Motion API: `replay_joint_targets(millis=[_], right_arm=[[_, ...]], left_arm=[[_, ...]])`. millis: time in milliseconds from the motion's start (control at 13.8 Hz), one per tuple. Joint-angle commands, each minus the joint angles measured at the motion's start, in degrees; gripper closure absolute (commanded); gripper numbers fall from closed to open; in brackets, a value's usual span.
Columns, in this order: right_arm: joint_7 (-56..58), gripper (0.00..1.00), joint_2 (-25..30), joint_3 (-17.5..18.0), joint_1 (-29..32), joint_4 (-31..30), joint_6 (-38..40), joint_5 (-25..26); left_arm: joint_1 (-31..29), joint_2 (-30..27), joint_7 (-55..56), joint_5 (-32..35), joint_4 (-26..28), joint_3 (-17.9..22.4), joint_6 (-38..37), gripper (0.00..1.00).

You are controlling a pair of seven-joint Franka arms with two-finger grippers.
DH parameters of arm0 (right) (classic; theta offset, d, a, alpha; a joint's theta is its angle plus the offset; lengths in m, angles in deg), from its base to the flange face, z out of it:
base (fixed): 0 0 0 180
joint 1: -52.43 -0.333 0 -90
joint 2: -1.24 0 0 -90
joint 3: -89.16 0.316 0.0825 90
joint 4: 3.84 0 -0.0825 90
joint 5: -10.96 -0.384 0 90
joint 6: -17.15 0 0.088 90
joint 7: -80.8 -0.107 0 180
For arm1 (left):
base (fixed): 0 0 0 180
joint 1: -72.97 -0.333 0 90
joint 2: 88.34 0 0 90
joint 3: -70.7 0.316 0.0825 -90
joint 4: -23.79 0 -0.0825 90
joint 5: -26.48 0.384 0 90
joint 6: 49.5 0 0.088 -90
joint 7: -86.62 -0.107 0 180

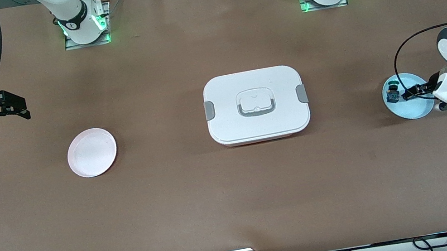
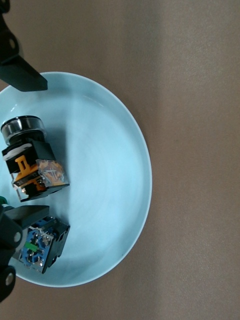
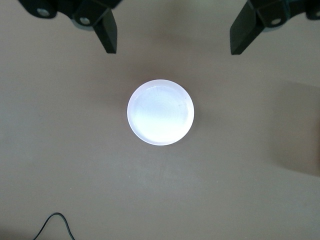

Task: Transfer orange switch to right arm and place
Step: 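Lower the left gripper onto the orange switch in the dish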

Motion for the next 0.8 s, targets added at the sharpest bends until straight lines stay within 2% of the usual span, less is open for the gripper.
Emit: replay_joint_targets(millis=[0, 217, 723], right_arm=[[0.39, 0.0, -0.47, 0.14, 0.02, 1.63, 0.45, -0.55], [0.39, 0.0, -1.26, 0.22, -0.07, 1.72, -0.6, -0.47], [0.66, 0.0, -3.28, 0.58, -0.25, 1.72, -3.76, -0.2]], left_arm=[[-0.58, 0.1, -1.87, -1.01, 0.98, -0.44, 1.48, 0.0], [-0.58, -0.16, -3.44, -1.01, 3.71, -0.44, 6.05, 0.0], [-1.29, -0.33, -4.41, -1.01, 5.64, -0.44, 8.86, 0.0]])
